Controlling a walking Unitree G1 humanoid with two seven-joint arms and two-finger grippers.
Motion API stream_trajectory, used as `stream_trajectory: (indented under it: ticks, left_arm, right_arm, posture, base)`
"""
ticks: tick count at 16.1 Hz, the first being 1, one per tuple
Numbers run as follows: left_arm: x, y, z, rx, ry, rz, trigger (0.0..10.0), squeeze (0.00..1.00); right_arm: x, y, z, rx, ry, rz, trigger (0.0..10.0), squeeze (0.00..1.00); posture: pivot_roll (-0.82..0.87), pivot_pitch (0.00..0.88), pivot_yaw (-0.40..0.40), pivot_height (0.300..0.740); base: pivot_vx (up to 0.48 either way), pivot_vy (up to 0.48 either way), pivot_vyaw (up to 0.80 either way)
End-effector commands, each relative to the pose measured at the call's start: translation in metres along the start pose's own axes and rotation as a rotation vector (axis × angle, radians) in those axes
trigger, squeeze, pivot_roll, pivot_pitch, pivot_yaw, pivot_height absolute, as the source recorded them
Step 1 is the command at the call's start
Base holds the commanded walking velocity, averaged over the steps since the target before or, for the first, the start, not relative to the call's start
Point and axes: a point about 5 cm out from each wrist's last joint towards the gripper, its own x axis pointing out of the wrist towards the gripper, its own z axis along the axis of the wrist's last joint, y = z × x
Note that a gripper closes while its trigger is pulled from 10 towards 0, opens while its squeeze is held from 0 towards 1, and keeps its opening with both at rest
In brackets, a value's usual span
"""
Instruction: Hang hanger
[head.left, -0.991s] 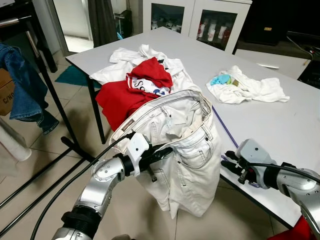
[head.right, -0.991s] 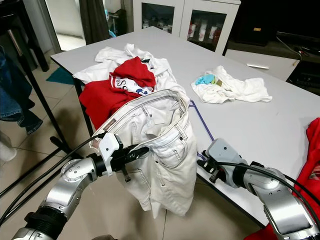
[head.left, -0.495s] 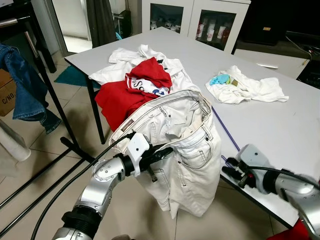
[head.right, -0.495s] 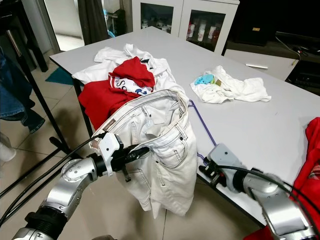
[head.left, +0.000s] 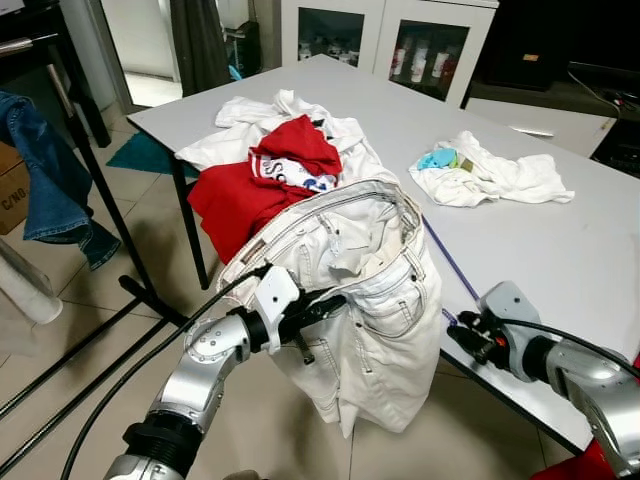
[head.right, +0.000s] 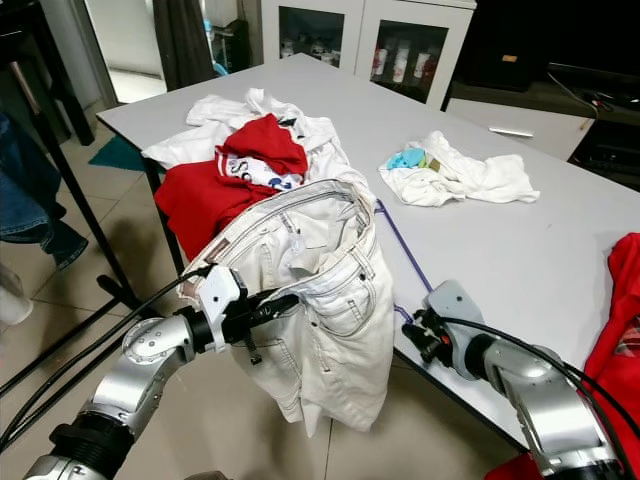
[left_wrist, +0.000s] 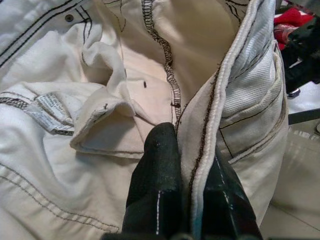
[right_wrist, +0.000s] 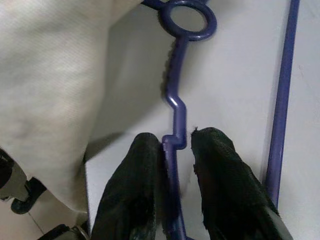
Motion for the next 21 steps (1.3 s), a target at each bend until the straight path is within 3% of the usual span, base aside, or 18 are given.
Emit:
stream_trajectory:
  ticks: [1,3,4,5,9,12,17,21]
  left_arm:
    - [0.005,0.002,0.01,0.041,-0.027,-0.013,0.0,0.0]
    - [0.005,0.002,0.01,0.041,-0.028,-0.013,0.0,0.0]
    - [0.005,0.002,0.01,0.041,-0.028,-0.013,0.0,0.0]
    - [0.006,0.001,0.011,0.04,-0.03,-0.013,0.0,0.0]
    - [0.007,0.002,0.011,0.041,-0.032,-0.014,0.0,0.0]
    - [0.008,0.003,0.012,0.043,-0.033,-0.012,0.0,0.0]
    - [0.007,0.004,0.012,0.048,-0.03,-0.009,0.0,0.0]
    - [0.007,0.005,0.013,0.052,-0.03,-0.012,0.0,0.0]
  right_arm:
    - [-0.003,-0.008,-0.003,0.041,0.019,-0.029,10.0,0.0]
    - [-0.003,0.001,-0.013,0.039,0.077,0.055,10.0,0.0]
    - [-0.004,0.003,-0.015,0.038,0.087,0.067,3.9,0.0]
    - [-0.005,0.002,-0.017,0.048,0.104,0.053,0.0,0.0]
    - [-0.007,-0.016,-0.027,0.051,0.19,-0.071,0.0,0.0]
    - [-0.009,-0.034,-0.026,0.091,0.194,-0.194,0.0,0.0]
    - [-0.006,-0.047,-0.012,0.124,0.126,-0.29,0.0,0.0]
    - [-0.004,-0.046,0.011,0.182,-0.003,-0.253,0.0,0.0]
  posture:
    - [-0.02,0.0,-0.038,0.74]
    - [-0.02,0.0,-0.038,0.74]
    - [-0.02,0.0,-0.04,0.74]
    - [-0.02,0.0,-0.04,0.74]
    - [-0.02,0.0,-0.04,0.74]
    - [-0.02,0.0,-0.038,0.74]
    - [-0.02,0.0,-0.032,0.74]
    - [-0.02,0.0,-0.032,0.74]
  base:
    - [0.0,0.0,0.0]
    - [0.0,0.0,0.0]
    - [0.0,0.0,0.0]
    - [0.0,0.0,0.0]
    - [0.0,0.0,0.0]
    - [0.0,0.0,0.0]
    - [0.0,0.0,0.0]
    - [0.0,0.0,0.0]
